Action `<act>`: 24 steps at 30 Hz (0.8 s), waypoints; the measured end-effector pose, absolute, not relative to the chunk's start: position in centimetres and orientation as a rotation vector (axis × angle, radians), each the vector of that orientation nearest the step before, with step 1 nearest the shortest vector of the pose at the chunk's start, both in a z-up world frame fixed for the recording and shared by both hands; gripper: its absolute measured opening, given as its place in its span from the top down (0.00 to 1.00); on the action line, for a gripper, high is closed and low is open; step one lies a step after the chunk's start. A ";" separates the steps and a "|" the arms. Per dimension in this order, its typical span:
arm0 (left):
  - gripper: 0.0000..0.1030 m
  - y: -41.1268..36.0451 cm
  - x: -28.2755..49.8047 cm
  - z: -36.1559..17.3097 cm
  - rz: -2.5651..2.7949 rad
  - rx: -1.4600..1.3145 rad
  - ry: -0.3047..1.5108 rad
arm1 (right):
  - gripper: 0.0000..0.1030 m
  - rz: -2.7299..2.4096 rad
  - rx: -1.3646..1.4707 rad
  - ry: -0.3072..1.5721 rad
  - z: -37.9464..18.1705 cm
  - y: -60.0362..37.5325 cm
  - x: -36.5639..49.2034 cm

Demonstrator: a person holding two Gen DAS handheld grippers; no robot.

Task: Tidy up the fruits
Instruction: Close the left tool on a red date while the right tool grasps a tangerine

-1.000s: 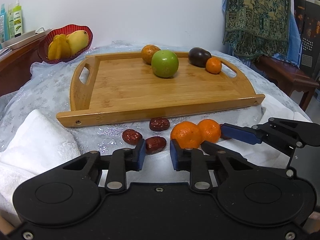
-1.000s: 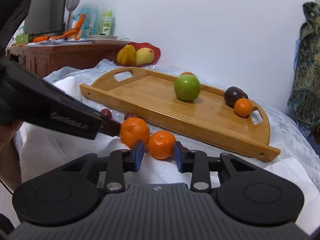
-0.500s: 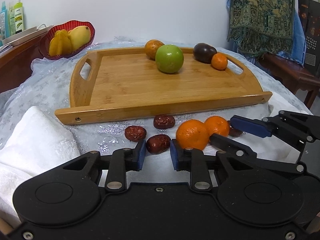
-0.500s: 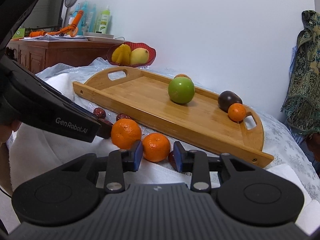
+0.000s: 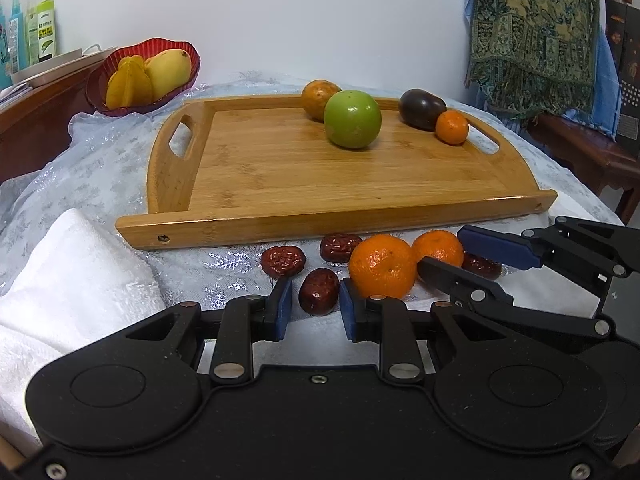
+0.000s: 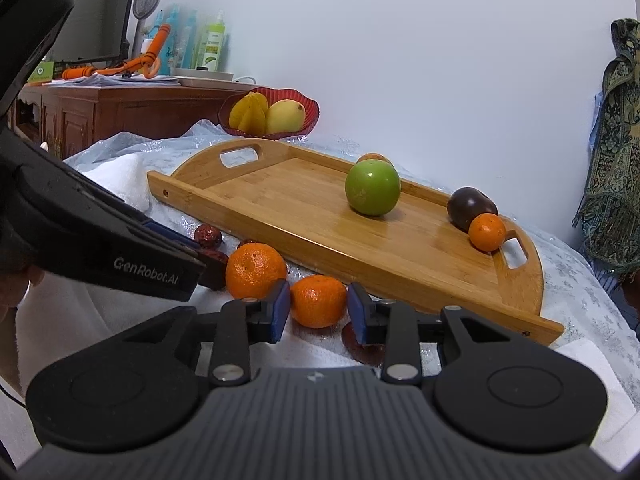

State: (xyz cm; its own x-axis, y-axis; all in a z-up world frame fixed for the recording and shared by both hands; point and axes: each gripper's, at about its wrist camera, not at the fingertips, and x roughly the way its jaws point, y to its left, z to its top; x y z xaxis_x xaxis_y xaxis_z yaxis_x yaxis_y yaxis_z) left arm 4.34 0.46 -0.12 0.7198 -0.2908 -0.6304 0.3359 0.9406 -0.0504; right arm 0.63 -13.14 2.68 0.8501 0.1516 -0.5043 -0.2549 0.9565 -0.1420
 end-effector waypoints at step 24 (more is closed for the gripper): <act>0.79 0.4 3.7 -0.4 -0.359 0.111 0.657 | 0.43 0.216 -0.125 0.595 1.8 -13.9 1.8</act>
State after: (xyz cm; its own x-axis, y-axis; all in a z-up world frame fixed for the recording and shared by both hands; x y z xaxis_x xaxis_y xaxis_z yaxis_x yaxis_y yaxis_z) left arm 3.71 0.37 -0.39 0.7333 -0.2905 -0.6148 0.3601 0.9328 -0.0113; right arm 1.80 -13.90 1.81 0.8068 0.1650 -0.5673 -0.2369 0.9700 -0.0547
